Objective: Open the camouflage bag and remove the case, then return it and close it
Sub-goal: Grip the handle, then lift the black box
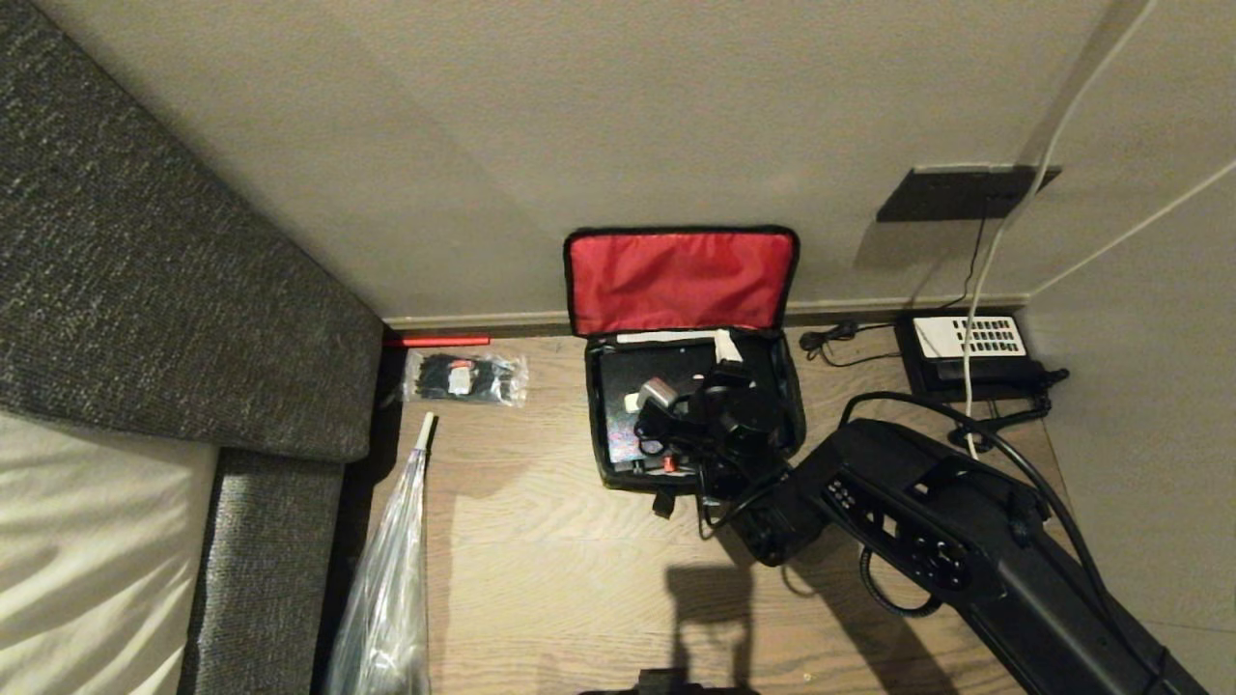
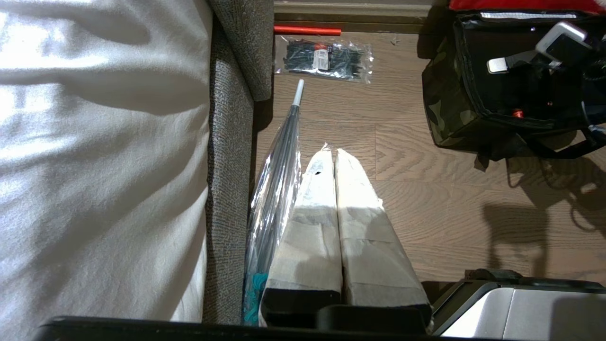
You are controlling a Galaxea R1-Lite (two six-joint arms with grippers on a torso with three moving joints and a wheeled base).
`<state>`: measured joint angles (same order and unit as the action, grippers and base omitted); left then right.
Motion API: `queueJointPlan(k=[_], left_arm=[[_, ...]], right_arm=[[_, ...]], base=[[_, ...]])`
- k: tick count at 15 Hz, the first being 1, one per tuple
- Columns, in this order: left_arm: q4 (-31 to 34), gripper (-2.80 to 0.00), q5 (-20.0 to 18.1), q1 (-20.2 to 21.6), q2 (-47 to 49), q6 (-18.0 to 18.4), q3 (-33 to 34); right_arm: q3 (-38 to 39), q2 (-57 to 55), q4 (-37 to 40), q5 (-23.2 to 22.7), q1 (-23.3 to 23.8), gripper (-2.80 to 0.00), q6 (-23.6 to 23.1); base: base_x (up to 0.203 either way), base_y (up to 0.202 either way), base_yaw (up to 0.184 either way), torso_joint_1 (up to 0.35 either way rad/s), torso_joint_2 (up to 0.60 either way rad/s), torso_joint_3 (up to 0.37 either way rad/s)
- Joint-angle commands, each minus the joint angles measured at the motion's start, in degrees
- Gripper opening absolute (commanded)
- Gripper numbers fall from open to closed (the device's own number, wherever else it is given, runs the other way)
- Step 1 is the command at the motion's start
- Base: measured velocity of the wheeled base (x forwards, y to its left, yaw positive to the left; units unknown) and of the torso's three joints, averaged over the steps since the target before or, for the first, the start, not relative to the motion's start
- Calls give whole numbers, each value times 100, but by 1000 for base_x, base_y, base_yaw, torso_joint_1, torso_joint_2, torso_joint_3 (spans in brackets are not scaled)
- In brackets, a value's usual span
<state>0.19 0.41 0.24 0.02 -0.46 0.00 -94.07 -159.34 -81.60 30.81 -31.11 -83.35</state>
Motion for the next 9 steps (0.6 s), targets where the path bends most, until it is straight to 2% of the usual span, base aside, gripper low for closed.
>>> queueJointPlan(k=[1, 9], left_arm=[[-2, -280, 2, 2, -11, 2, 18], [-2, -280, 2, 2, -11, 2, 18]], right_arm=[[-6, -9, -58, 22, 0, -280, -15], [46, 38, -313, 22, -9, -280, -34]], base=[[0, 0, 0, 0, 0, 0], [0, 0, 0, 0, 0, 0]])
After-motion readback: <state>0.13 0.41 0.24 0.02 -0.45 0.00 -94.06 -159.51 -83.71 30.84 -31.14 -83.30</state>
